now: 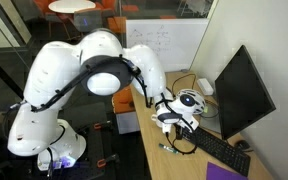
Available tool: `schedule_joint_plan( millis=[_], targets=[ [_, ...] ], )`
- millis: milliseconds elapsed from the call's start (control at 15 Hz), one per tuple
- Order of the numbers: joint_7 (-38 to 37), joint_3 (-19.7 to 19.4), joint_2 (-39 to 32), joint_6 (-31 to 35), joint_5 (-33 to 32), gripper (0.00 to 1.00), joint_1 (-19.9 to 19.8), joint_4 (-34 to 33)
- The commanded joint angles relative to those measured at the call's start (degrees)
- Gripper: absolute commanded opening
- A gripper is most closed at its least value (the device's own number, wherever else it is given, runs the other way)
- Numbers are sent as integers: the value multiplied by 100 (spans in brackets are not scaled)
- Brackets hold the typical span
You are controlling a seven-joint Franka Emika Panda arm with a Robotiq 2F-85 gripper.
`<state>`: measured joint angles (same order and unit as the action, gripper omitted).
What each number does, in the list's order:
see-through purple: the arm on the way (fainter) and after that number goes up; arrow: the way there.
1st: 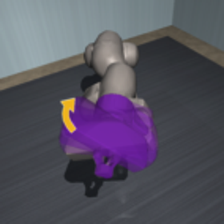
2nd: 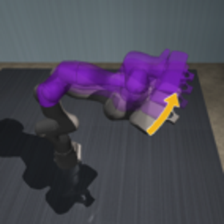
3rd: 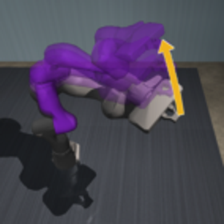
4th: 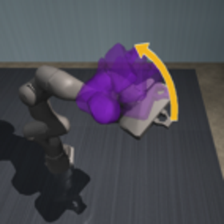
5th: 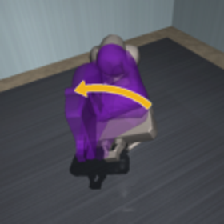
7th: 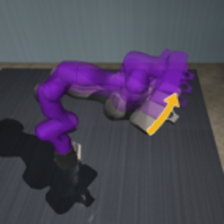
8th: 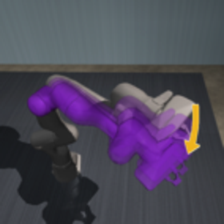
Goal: Take the marker out of the mug and put it on the table
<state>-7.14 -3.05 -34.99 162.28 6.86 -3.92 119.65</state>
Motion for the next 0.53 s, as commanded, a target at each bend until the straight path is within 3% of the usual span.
schedule_joint_plan(
  millis=[0, 133, 333, 467],
  targets=[
    [-335, -499, 1171, -234, -503, 100, 713, 942],
    [-744, -802, 1709, -379, -946, 100, 1109, 1278],
    [-1343, -981, 2286, -790, -1794, 100, 1354, 1544],
    [-2477, -1169, 2418, -1436, -2770, 100, 1571, 1452]
  ],
)
